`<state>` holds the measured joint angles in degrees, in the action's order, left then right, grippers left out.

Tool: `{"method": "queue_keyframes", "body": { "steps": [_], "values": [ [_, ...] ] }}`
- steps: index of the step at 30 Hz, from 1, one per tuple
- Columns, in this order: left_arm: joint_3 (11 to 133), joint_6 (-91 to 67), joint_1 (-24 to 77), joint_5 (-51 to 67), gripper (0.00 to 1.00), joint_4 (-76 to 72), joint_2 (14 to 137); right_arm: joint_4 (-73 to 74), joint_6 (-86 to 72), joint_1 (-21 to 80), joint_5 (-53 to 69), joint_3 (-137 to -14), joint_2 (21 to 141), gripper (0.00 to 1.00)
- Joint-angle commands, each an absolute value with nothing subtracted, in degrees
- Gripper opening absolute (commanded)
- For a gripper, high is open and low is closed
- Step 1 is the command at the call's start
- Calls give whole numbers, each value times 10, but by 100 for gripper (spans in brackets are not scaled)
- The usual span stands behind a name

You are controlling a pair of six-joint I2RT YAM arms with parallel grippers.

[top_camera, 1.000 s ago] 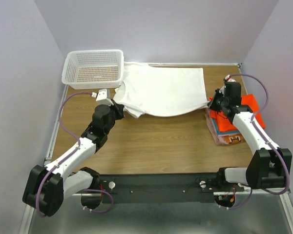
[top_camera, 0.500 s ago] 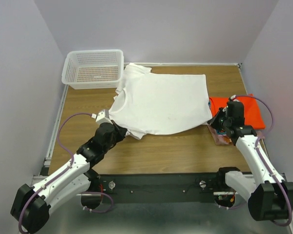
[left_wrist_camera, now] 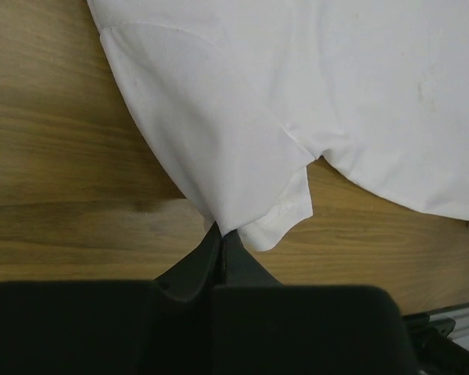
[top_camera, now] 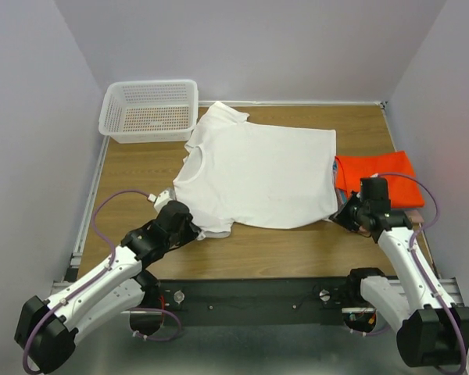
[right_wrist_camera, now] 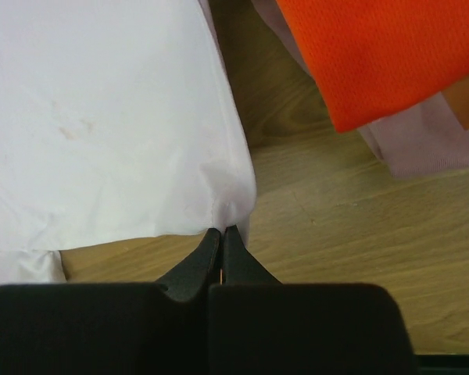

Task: Fold and stack the t-shirts
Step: Flatten the tshirt out

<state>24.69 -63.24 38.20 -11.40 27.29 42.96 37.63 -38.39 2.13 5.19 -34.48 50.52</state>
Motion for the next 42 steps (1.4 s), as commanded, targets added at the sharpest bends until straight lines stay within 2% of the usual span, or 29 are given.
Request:
{"method": "queue_keyframes", "body": {
  "steps": [1,4,5,10,11,12,13,14,15,17,19,20,26,32,37,41,42],
  "values": [
    [243,-661,391,-77,0,313,417,438,-417,18,62,-329,484,1],
    [247,-663,401,-73,0,322,409,461,-428,18,84,-327,470,1],
    [253,-662,401,-78,0,323,409,470,-428,18,77,-330,468,4],
    [265,-668,407,-93,0,342,417,516,-457,18,12,-345,448,27],
    [266,-671,410,-96,6,342,418,521,-458,18,10,-346,446,34],
    [269,-672,414,-97,32,348,417,529,-456,18,10,-347,440,44],
    [272,-675,417,-98,50,353,413,533,-456,18,10,-349,438,48],
    [279,-679,418,-104,79,359,409,537,-459,18,8,-353,433,55],
    [284,-682,420,-108,98,371,399,541,-459,18,8,-355,429,59],
    [299,-693,424,-129,98,382,387,544,-452,18,3,-372,414,68],
    [314,-696,424,-151,98,399,369,544,-443,18,-24,-386,405,93],
    [327,-699,424,-172,98,404,364,541,-435,18,-28,-402,400,100],
    [336,-612,424,-229,98,275,380,436,-385,18,30,-440,427,100],
    [397,-507,396,-308,98,168,532,297,-363,19,101,-461,563,100],
    [415,-424,284,-216,98,67,669,213,-332,40,83,-535,717,100],
    [417,-387,237,-163,98,13,746,170,-297,48,36,-613,856,100],
    [424,-375,230,-156,98,6,771,168,-282,49,39,-673,907,100]
  ]
}}
